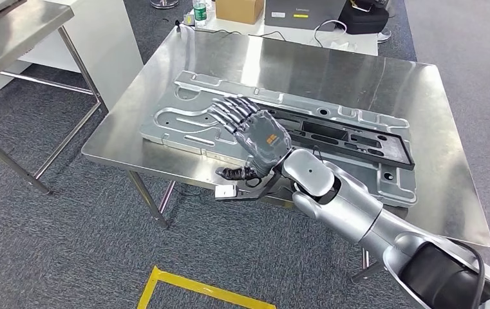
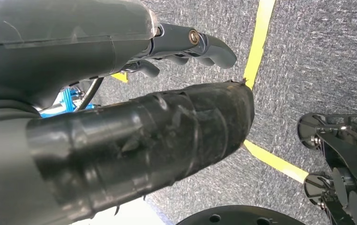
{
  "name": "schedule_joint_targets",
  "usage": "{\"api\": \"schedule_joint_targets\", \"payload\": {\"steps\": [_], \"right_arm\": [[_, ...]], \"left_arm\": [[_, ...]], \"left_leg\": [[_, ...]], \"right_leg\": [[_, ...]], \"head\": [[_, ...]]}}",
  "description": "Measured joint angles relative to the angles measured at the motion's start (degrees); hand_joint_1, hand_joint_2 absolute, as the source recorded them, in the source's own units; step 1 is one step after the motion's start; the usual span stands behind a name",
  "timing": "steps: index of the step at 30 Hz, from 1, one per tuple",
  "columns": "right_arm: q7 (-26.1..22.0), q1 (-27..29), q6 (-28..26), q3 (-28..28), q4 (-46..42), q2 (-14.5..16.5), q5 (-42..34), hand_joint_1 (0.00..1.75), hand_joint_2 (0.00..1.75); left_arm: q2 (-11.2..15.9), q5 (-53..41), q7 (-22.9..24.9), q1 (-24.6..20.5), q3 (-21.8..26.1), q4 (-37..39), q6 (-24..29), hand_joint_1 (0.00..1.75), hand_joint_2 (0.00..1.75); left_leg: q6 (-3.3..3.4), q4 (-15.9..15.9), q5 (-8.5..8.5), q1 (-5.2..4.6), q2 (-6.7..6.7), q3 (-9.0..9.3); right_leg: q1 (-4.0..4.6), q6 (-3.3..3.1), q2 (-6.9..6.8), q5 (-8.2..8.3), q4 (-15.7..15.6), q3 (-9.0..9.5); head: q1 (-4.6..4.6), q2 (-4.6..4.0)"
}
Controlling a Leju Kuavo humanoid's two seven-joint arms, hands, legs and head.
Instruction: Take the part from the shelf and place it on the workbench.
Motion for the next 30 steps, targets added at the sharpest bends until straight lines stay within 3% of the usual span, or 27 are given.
{"api": "schedule_joint_targets", "payload": {"steps": [24, 25, 28, 29, 30], "right_arm": [[0.02, 0.05, 0.0, 0.58, -0.37, -0.33, 0.0, 0.0, 0.0], [0.02, 0.05, 0.0, 0.58, -0.38, -0.33, 0.0, 0.0, 0.0], [0.02, 0.06, 0.01, 0.59, -0.38, -0.33, 0.0, 0.0, 0.0], [0.05, 0.1, 0.12, 0.59, -0.41, -0.42, 0.0, 0.0, 0.0], [0.09, 0.24, 0.28, 0.62, -0.55, -0.67, 0.0, 0.0, 0.0]], "left_arm": [[0.0, 0.0, 0.0, 0.0, 0.01, 0.0, 0.01, 0.0, 0.0], [0.0, 0.0, 0.0, 0.0, 0.01, 0.0, 0.01, 0.0, 0.44], [0.0, -0.02, -0.02, -0.01, 0.01, 0.0, 0.02, 0.0, 0.44], [0.0, -0.09, -0.11, -0.01, 0.01, 0.0, 0.09, 0.0, 0.0], [0.01, -0.23, -0.31, -0.02, 0.01, 0.0, 0.2, 0.0, 0.0]], "left_leg": [[0.0, 0.0, 0.0, 0.0, 0.0, 0.0], [0.0, 0.0, 0.0, 0.0, 0.0, 0.0], [0.01, 0.04, -0.01, -0.02, 0.0, -0.01], [0.02, 0.09, -0.02, -0.06, 0.0, -0.02], [0.04, 0.15, -0.03, -0.1, -0.02, -0.04]], "right_leg": [[0.0, 0.0, 0.0, 0.0, 0.0, 0.0], [0.0, 0.0, 0.0, 0.0, 0.0, 0.0], [-0.02, 0.02, 0.0, 0.01, -0.03, 0.0], [-0.04, 0.06, 0.01, 0.03, -0.06, 0.0], [-0.08, 0.1, 0.0, 0.05, -0.1, 0.0]], "head": [[0.0, 0.0], [0.0, 0.0], [0.0, 0.0], [-0.01, 0.0], [-0.01, 0.0]]}}
